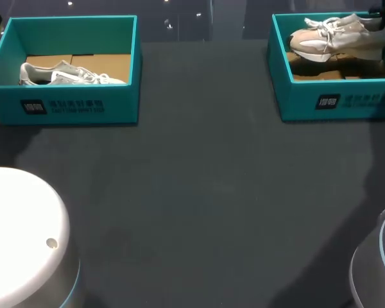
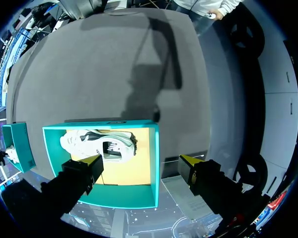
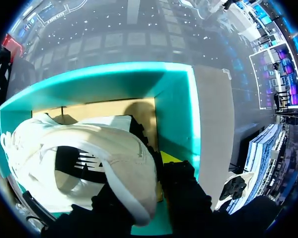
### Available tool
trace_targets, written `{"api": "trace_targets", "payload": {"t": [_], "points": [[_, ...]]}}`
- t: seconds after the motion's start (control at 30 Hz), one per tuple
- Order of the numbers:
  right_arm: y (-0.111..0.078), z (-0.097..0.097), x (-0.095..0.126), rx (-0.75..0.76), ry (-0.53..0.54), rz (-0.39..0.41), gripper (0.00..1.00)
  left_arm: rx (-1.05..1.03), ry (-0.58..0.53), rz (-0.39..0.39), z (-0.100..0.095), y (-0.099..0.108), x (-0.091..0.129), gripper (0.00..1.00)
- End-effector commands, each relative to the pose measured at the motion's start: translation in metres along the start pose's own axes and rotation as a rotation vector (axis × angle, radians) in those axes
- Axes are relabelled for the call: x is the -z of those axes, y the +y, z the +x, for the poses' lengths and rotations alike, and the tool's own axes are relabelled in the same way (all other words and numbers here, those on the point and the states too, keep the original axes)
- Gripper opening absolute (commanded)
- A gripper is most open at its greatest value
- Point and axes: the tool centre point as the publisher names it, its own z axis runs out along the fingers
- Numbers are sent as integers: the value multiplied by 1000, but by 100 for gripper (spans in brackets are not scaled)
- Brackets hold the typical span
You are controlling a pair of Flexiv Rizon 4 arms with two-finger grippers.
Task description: Take the shoe out of the shoebox, open the shoe tongue, remove and reinsert the insole, then place the shoe into the shoebox
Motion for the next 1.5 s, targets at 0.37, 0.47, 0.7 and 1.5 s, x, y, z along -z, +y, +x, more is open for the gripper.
{"api": "trace_targets", "payload": {"t": [0.37, 0.47, 0.7, 1.5], "points": [[-10, -4, 65, 20, -25, -9, 0, -1, 1, -2, 0, -2, 1, 100], [-12, -5, 82, 27, -30, -22, 0, -1, 1, -2, 0, -2, 1, 100], [-18, -1, 125, 45, -89, -49, 0, -1, 1, -2, 0, -2, 1, 100], [-103, 84, 240, 51, -180, -126, 0, -1, 1, -2, 0, -2, 1, 100]]}}
